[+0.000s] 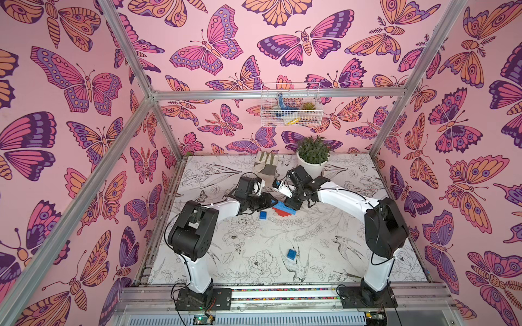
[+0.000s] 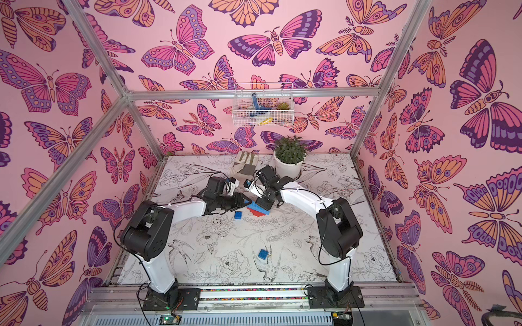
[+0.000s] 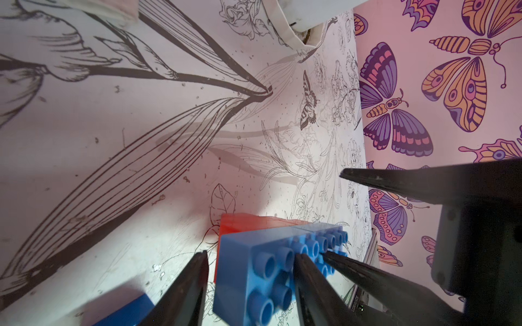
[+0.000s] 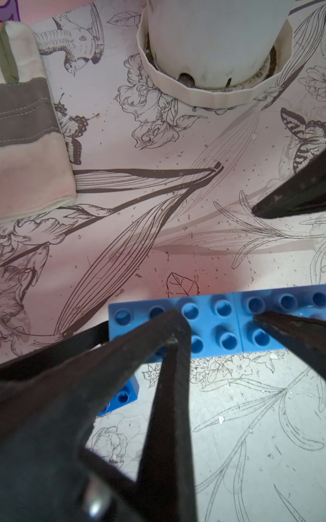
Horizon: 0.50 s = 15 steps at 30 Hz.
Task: Assemble a heart with lego
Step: Assemble the lego brick with the lego brick.
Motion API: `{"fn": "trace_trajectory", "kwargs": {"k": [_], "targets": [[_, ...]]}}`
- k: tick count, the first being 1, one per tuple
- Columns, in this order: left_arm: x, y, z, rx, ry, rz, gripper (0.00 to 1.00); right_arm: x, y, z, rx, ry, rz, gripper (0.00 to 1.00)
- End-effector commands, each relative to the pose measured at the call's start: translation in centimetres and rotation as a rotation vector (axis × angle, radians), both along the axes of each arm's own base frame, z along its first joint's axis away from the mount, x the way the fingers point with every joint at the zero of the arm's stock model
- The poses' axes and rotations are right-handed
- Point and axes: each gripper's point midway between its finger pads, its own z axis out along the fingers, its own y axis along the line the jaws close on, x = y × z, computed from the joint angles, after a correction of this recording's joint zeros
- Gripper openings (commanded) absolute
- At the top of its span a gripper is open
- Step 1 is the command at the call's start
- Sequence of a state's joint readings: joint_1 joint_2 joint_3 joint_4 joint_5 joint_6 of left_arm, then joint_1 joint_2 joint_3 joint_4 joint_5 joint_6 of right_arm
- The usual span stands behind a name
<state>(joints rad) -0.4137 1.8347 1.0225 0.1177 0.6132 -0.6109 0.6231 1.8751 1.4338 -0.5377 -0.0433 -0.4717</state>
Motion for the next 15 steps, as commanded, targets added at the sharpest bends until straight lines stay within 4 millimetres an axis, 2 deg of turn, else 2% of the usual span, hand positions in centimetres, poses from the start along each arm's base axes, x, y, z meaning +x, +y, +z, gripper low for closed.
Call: {"fn": "trace_trajectory", "kwargs": {"k": [1, 7, 15], "targets": [[0.0, -0.3, 1.4, -0.002, -0.016, -0.007, 0.57, -1.5, -1.0, -1.5, -0.046, 0.083, -0.016, 0.60], [0.4, -0.1, 2.5, 0.006, -0.037, 0.010, 0.64, -0.6, 0.2, 1.3, 0.042, 0.042, -0.040, 0.66], [0.4, 0.5, 3.6, 0.025, -0.064, 0.037, 0.73, 0.0, 0.0, 4.3, 0.119, 0.001, -0.124, 0.73]]}}
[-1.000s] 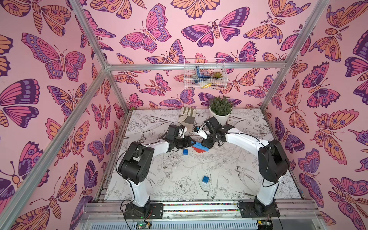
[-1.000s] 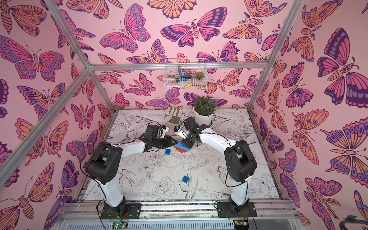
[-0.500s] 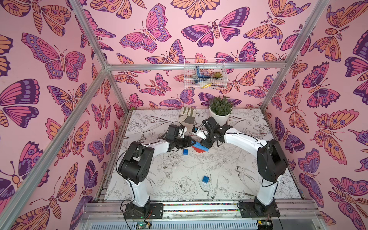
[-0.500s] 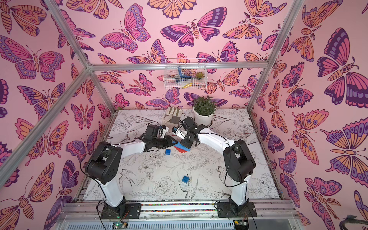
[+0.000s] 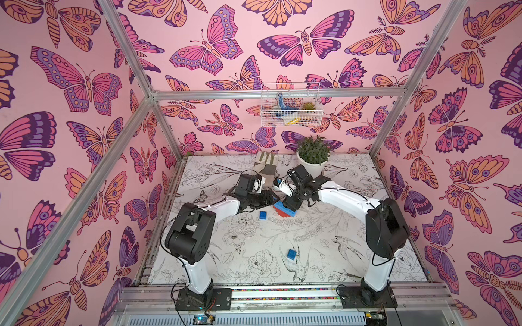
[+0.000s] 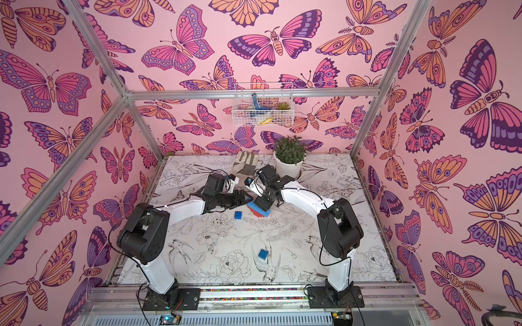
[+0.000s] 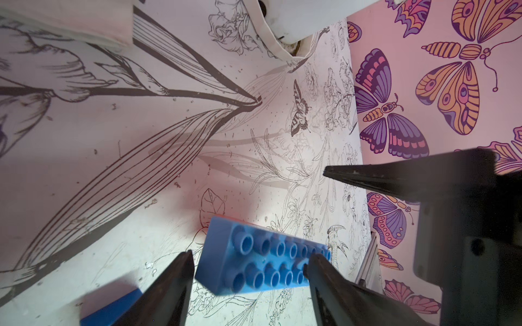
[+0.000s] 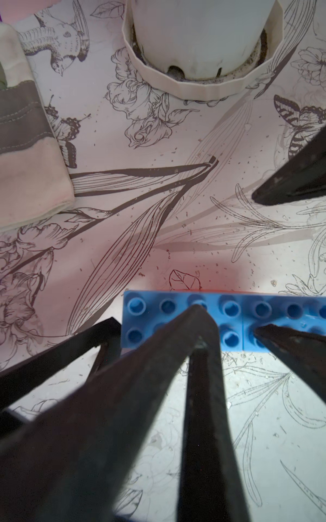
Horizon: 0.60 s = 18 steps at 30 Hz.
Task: Assemble a heart with lego
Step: Assemble the lego brick with the lego brick, then pick up the lego brick from the center of the board.
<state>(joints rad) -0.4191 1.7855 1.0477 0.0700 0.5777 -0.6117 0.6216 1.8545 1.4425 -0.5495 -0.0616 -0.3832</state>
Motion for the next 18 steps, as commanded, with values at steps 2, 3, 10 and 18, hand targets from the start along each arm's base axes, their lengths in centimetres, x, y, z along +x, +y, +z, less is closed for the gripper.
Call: {"fn": "trace_trajectory", "kwargs": {"k": [2, 3, 10, 18], "targets": [[-0.1, 0.8, 1.8, 0.020, -0.042, 0.028, 0.77, 0.2, -0.5, 3.9, 0.079, -0.030, -0.089, 0.74], [-0.1, 1.0, 2.0, 0.026, -0.049, 0.041, 0.79, 0.4, -0.8, 4.3, 0.084, -0.042, -0.118, 0.75], [-1.4, 2.1, 3.2, 0.030, -0.081, 0.061, 0.87, -1.2, -2.2, 6.3, 0.160, 0.015, -0.289, 0.77], [-4.9, 4.6, 4.3, 0.043, -0.120, 0.121, 0.99, -8.8, -4.9, 5.2, 0.144, 0.141, -0.423, 0.77]]}}
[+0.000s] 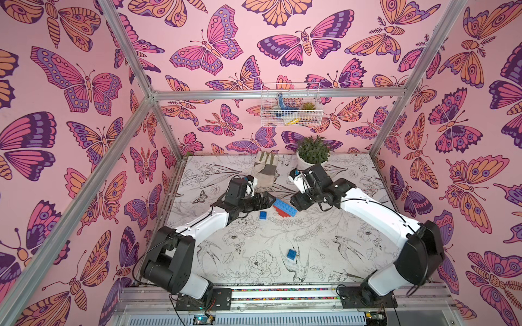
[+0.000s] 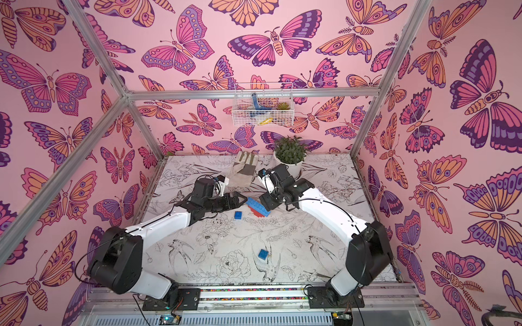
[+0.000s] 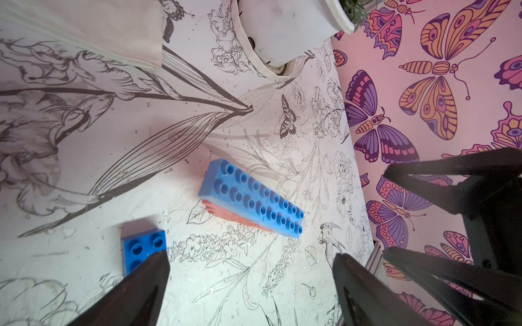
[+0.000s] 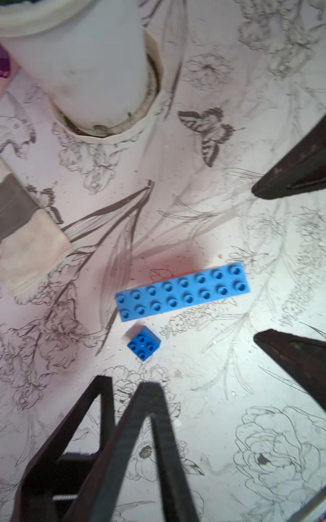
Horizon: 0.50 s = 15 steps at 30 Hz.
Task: Assemble a heart with lego
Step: Pick up the lego brick from the center of the board.
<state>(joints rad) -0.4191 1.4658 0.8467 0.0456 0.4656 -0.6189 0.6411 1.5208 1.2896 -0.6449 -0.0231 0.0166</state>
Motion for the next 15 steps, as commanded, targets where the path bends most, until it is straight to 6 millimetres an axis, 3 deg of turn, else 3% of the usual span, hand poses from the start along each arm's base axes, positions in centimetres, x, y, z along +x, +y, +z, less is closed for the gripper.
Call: {"fn": "trace_trajectory", "kwargs": {"k": [1, 8, 15], "targets": [[-1.3, 1.3, 0.5, 0.016, -0.021, 0.038, 1.00, -4.5, -1.3, -1.9, -0.045, 0.115, -0.068, 0.77], [-3.5, 3.5, 1.6, 0.031, -0.064, 0.099, 1.00, -12.1, -0.5, -6.4, -0.251, 0.130, 0.057, 0.75], [-4.5, 4.1, 0.7, 0.052, -0.039, 0.110, 1.00, -16.7, 2.0, -11.2, -0.277, 0.202, 0.169, 0.72]]}}
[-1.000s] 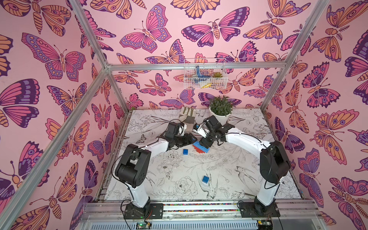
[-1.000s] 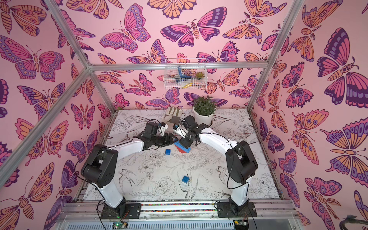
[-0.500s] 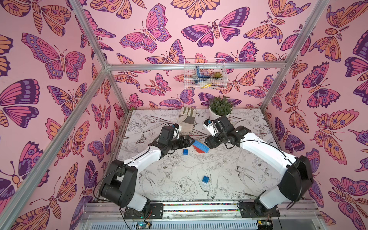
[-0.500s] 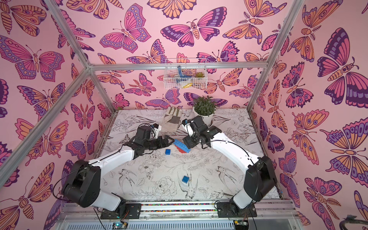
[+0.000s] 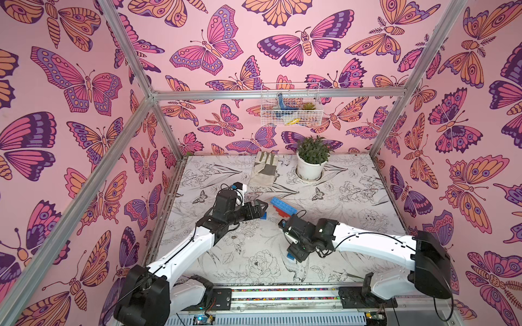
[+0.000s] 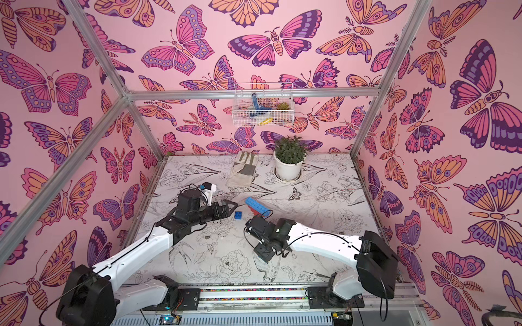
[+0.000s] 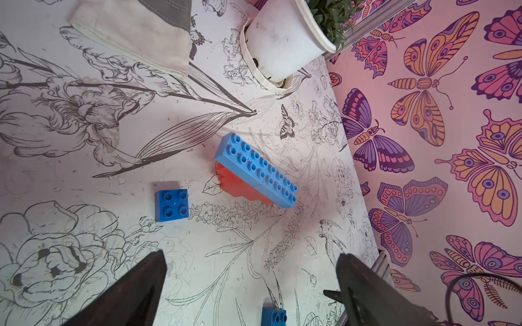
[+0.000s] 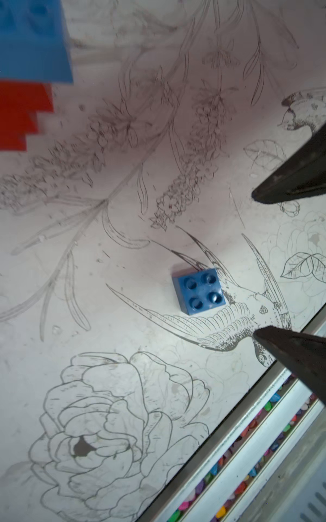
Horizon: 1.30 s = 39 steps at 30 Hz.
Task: Assemble a heart with lego
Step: Pick up the lego brick from the center of the board.
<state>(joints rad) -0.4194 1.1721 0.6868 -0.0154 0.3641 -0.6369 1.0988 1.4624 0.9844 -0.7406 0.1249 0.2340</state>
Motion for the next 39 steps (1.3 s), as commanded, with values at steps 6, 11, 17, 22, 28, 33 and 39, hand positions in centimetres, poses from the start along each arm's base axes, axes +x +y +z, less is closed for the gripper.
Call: {"fn": "trace_trajectory", "kwargs": {"k": [6, 11, 17, 22, 28, 33, 39], "targets": [[-0.4, 0.6, -2.1, 0.042, 0.061, 0.021, 1.00, -0.6, 1.0, -3.5, -0.031, 0.036, 0.009, 0.68], [-0.2, 0.6, -2.2, 0.050, 0.065, 0.022, 1.00, -0.3, 1.6, -5.4, -0.072, 0.045, 0.039, 0.65], [-0.2, 0.7, -2.6, 0.058, 0.072, 0.027, 1.00, 0.1, 2.2, -6.1, -0.074, 0.047, 0.057, 0.56], [-0.3, 0.7, -2.6, 0.057, 0.077, 0.025, 1.00, 0.4, 2.4, -6.0, -0.047, 0.058, 0.045, 0.55], [-0.3, 0.7, -2.6, 0.058, 0.072, 0.024, 1.00, 0.3, 2.4, -5.9, -0.049, 0.062, 0.058, 0.43], [-0.3, 0.7, -2.6, 0.057, 0.073, 0.024, 1.00, 0.5, 2.5, -4.8, -0.030, 0.055, 0.071, 0.34], [0.4, 0.3, -1.6, 0.049, 0.053, 0.020, 1.00, 2.1, 2.2, -1.8, -0.018, 0.024, 0.071, 0.30]]}}
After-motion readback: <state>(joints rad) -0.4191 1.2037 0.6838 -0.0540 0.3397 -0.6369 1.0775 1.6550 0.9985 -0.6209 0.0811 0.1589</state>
